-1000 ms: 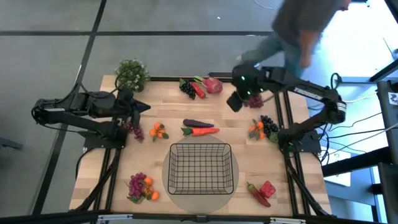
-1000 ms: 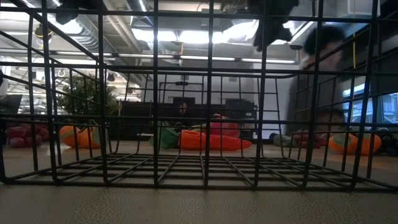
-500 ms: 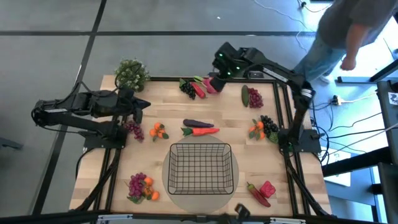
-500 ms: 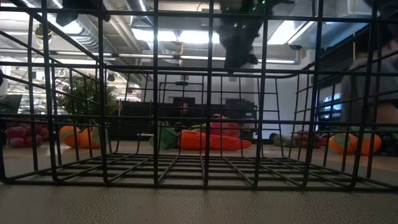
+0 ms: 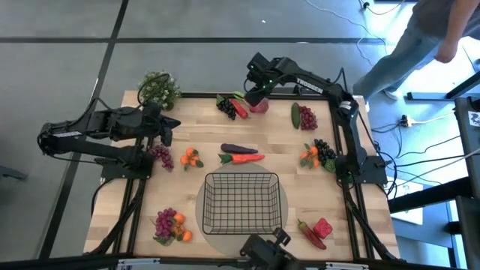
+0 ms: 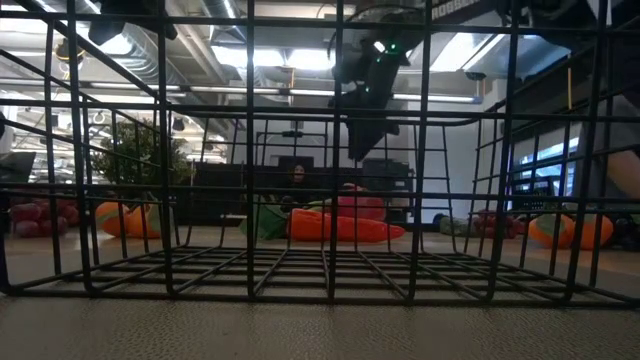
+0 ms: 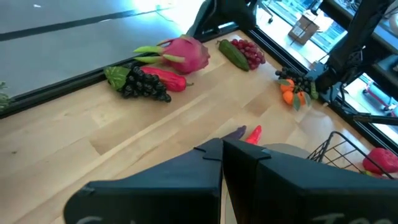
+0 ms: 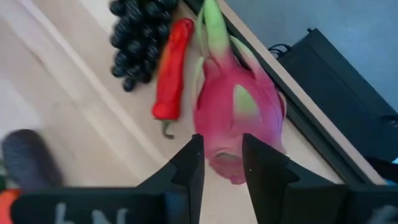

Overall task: Build produce basket
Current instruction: Put the dragon fruit into the black wire basket

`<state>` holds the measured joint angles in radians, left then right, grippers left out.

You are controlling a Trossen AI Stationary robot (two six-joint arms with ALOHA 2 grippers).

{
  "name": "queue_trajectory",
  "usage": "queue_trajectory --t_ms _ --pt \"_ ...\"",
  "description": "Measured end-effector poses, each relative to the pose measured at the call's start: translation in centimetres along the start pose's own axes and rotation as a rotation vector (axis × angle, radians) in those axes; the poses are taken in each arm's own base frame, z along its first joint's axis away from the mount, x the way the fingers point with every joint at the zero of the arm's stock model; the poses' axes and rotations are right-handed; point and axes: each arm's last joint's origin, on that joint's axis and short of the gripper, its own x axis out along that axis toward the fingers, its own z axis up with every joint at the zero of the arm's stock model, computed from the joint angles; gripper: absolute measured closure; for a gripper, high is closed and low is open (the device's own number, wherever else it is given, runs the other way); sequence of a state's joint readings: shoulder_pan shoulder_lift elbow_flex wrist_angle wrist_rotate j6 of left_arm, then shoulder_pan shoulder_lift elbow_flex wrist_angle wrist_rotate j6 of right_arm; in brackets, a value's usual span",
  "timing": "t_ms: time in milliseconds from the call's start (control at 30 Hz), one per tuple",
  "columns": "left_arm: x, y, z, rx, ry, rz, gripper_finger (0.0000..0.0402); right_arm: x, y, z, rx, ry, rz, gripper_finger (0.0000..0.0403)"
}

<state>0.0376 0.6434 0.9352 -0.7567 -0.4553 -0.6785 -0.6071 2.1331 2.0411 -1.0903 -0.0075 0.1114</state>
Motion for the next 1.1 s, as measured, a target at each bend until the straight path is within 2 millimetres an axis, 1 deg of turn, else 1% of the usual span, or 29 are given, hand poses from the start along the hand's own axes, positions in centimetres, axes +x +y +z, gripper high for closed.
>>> queue_trajectory --t_ms 133,200,300,467,633,700,800,933,1100 --pt "0.0 0.0 0.0 0.001 0.002 0.001 0.0401 1.7 -0.1 0.1 -0.040 0.014 -0.041 0.0307" --pt "0.0 0.0 -0.1 0.003 0.005 0.004 0.0401 2.1 -0.2 0.3 -0.048 0.009 -0.077 0.0307" --pt "0.0 0.1 -0.2 0.010 0.015 0.012 0.0401 2.4 -0.2 0.4 -0.050 0.000 -0.084 0.0307" --pt "0.0 0.1 -0.2 0.010 0.015 0.012 0.0401 2.4 -0.1 0.6 -0.066 -0.024 -0.057 0.0307" --pt "0.0 0.1 -0.2 0.011 0.015 0.012 0.0401 2.4 0.1 0.2 -0.101 0.022 -0.032 0.0309" --pt "0.0 0.1 -0.2 0.034 0.015 0.011 0.0401 2.4 0.3 0.1 -0.119 0.033 0.016 0.0310" --pt "0.0 0.1 -0.2 0.091 0.016 0.011 0.0401 2.4 0.5 0.1 -0.129 0.032 0.030 0.0309" --pt "0.4 0.1 -0.1 0.117 0.013 0.028 0.0401 2.4 0.5 0.1 -0.152 0.031 0.034 0.0297" --pt "0.4 0.2 -0.1 0.117 0.012 0.038 0.0401 2.4 0.5 0.1 -0.160 0.029 0.026 0.0267"
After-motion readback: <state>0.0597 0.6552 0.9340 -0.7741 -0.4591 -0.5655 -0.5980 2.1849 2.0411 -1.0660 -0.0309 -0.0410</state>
